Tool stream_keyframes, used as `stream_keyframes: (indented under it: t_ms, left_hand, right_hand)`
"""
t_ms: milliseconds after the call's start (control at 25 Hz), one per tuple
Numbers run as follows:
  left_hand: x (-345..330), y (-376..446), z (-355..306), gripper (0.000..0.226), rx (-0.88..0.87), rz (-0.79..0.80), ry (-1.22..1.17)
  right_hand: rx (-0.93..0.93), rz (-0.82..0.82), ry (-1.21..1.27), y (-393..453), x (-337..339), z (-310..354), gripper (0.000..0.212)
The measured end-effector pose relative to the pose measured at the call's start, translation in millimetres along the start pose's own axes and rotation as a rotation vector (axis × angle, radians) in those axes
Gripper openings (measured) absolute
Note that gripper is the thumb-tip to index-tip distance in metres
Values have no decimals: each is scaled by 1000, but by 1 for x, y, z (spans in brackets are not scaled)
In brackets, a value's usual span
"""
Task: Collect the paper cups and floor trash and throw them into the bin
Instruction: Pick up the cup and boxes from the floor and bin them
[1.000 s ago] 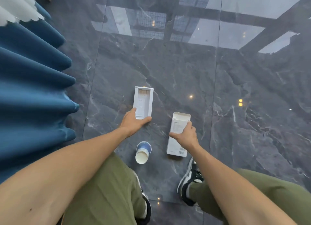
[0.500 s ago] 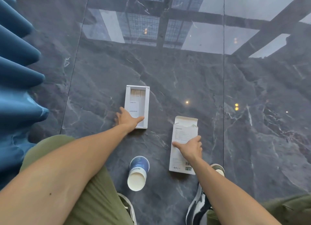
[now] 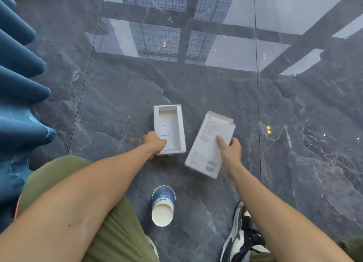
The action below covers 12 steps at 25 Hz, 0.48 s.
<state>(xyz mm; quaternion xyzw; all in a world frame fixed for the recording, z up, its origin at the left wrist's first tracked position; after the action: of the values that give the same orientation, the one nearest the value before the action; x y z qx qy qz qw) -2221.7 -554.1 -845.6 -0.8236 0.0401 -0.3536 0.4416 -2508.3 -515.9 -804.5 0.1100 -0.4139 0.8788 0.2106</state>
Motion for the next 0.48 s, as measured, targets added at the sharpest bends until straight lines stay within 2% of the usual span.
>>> stream_keyframes:
  t_ms: [160,240,360,480]
  left_hand:
    - [-2,-10,-25,18,-124,180,-247]
    - [0,-18,-37,21,-140,254,-422]
    - [12,-28,-49,41,-144,242,-627]
    - [31,-42,-56,87,-196,202,-636]
  right_hand:
    - [51,201,164,5,-26,51,32]
    - [81,252,115,4,-40,64,35]
    - [49,301,99,-1,-53,68,39]
    - [57,329,39,-13,-59,74,44]
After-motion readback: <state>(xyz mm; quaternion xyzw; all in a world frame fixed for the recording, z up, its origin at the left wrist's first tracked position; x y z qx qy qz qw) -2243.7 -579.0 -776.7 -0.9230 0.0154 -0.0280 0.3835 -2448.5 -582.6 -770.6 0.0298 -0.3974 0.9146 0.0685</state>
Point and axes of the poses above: each hand's wrist, its own y-axis towards the middle knuckle, its own x-axis out of the back of the hand, z = x × y, the point moved 5 cm from there along y, towards the middle knuckle, and after that the axes turned 3 degrees about -x, right-handed, at the moved point
